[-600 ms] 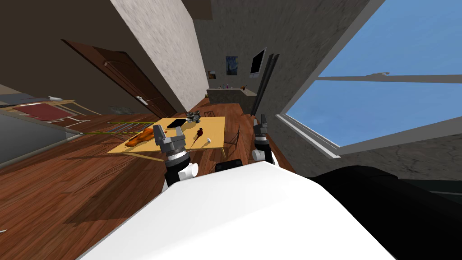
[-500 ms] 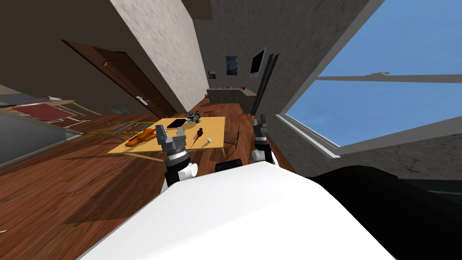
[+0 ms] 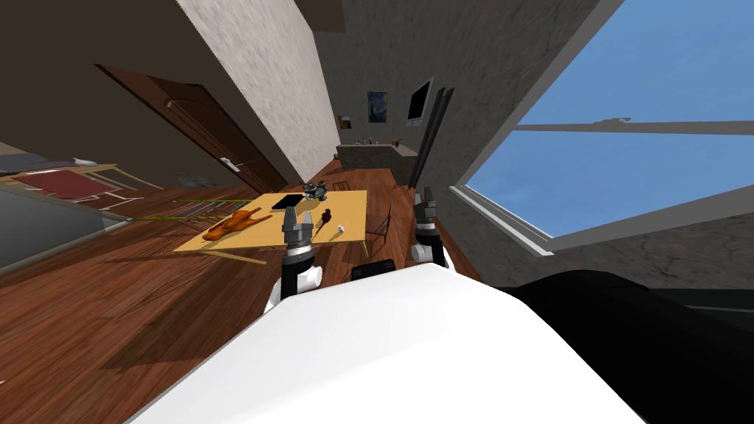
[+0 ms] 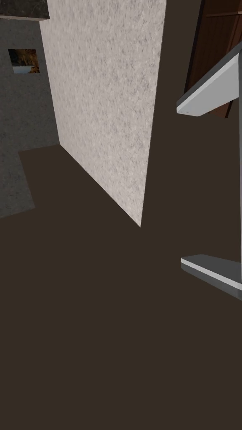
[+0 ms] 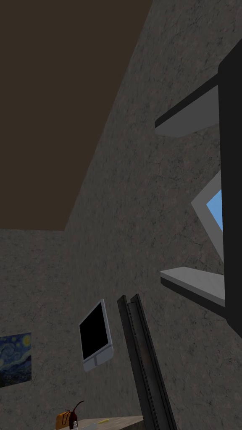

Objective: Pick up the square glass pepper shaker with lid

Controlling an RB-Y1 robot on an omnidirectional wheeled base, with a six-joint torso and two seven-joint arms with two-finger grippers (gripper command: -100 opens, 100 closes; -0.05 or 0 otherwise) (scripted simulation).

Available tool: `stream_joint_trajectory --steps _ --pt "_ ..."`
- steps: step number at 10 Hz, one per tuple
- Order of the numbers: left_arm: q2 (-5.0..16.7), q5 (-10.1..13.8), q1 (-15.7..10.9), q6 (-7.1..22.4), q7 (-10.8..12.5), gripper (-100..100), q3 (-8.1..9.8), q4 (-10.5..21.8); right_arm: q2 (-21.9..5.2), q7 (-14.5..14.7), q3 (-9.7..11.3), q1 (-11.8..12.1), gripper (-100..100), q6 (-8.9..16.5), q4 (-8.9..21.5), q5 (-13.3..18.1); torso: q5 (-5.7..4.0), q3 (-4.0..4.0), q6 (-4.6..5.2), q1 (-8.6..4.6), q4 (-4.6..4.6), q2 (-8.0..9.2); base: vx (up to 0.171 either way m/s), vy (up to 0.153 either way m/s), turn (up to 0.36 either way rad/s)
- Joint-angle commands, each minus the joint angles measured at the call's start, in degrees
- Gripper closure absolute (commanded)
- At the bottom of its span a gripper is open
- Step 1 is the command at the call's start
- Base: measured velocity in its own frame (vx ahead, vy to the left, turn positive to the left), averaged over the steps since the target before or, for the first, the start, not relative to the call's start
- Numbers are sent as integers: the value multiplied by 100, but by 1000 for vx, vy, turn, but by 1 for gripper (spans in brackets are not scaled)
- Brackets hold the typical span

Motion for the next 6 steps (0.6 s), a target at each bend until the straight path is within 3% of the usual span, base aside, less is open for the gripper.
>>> stream_joint_trajectory --steps 1,5,6 --pt "106 -165 -48 109 -13 -100 31 282 0 0 0 0 0 0 0 0 0 0 0 0 0 0 0 18 -15" --pt "252 -667 -324 436 -86 -100 122 1067 0 0 0 0 0 0 0 0 1 1 0 2 0 1 -5 20 -19" --pt "252 -667 -324 436 -86 -100 122 1143 0 0 0 0 0 0 0 0 0 1 0 1 0 2 -3 12 -5"
